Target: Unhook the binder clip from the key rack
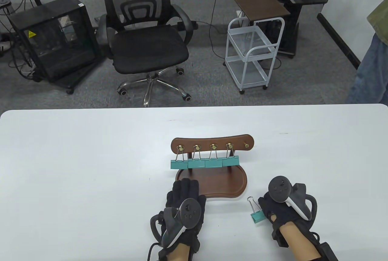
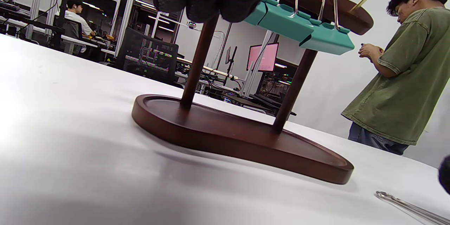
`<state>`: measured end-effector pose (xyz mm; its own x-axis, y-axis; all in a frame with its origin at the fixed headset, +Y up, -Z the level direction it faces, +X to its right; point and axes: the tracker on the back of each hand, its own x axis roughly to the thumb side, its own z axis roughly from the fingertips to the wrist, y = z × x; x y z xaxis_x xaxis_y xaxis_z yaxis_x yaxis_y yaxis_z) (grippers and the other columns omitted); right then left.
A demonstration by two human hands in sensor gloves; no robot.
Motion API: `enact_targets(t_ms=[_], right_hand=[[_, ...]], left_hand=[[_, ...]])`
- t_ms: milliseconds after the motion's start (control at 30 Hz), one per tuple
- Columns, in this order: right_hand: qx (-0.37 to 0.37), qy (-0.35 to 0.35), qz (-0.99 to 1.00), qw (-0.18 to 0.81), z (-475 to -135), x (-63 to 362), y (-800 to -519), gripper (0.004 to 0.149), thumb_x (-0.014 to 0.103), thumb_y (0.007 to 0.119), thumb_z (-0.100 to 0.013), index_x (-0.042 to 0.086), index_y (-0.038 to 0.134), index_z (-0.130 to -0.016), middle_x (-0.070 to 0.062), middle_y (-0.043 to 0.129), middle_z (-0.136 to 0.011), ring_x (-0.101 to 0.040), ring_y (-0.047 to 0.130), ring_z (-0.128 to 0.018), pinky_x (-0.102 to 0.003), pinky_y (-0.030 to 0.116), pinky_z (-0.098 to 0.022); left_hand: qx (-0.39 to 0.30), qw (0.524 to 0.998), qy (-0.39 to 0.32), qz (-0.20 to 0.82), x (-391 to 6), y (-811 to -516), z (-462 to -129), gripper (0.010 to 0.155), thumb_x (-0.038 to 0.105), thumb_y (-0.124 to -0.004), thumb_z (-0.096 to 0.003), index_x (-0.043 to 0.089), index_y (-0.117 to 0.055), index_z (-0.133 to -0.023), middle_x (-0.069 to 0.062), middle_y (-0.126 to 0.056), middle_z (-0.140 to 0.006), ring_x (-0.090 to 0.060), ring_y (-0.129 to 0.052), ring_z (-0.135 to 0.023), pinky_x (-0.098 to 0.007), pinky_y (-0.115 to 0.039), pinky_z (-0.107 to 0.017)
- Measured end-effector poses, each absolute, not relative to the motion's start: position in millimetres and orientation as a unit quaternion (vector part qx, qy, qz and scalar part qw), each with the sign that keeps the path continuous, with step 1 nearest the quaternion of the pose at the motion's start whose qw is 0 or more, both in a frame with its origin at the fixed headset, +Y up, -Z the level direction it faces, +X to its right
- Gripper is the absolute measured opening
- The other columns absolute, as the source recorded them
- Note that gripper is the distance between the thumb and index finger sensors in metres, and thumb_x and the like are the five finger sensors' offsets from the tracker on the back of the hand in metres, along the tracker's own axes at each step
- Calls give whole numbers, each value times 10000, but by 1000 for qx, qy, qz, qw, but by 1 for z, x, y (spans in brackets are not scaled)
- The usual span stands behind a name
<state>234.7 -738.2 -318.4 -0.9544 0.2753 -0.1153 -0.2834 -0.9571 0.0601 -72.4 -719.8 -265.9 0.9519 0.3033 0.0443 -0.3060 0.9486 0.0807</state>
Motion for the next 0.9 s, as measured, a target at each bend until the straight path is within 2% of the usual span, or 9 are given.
enact_targets(t_ms=[133, 267, 333, 600, 767, 900], right_hand=[[-38, -36, 978, 201, -316, 233, -726, 533, 514, 806, -362, 159, 839, -760, -189, 974, -680, -428, 966, -570, -497, 852, -391], [-35, -105, 948, 297, -316, 227, -714, 601, 538, 788, -370, 177, 741, -848, -185, 858, -832, -442, 842, -728, -514, 778, -504], [-38, -122, 932, 338, -319, 223, -708, 596, 537, 781, -375, 174, 739, -846, -181, 847, -842, -443, 820, -746, -518, 762, -519], [-81, -126, 884, 443, -335, 202, -704, 615, 546, 771, -382, 174, 704, -867, -196, 796, -874, -458, 769, -775, -521, 735, -542], [-116, -120, 852, 497, -340, 199, -714, 644, 558, 770, -382, 172, 668, -889, -210, 750, -901, -469, 731, -794, -526, 713, -559], [-133, -107, 829, 533, -344, 200, -722, 708, 615, 784, -366, 172, 652, -901, -215, 734, -911, -476, 720, -800, -527, 709, -564]], left_hand=[[44, 986, -15, 157, -72, -720, -266, 615, 562, -560, -536, 324, -590, -1102, 6, -566, -1185, -272, -512, -1111, -503, -523, -766], [44, 987, -13, 156, -75, -721, -267, 616, 562, -559, -536, 322, -588, -1102, 6, -563, -1186, -271, -510, -1112, -503, -522, -766], [42, 987, -12, 154, -76, -721, -267, 616, 562, -559, -536, 323, -590, -1102, 7, -565, -1186, -271, -511, -1112, -503, -522, -767], [40, 987, -12, 158, -75, -722, -267, 616, 563, -558, -536, 323, -589, -1102, 8, -565, -1186, -270, -509, -1113, -503, -520, -767], [38, 987, -14, 154, -75, -722, -267, 615, 562, -558, -537, 322, -590, -1102, 5, -566, -1185, -273, -509, -1112, -505, -520, -766], [41, 987, -14, 157, -75, -721, -266, 617, 562, -558, -536, 320, -589, -1103, 6, -564, -1186, -272, -508, -1112, -504, -518, -767]])
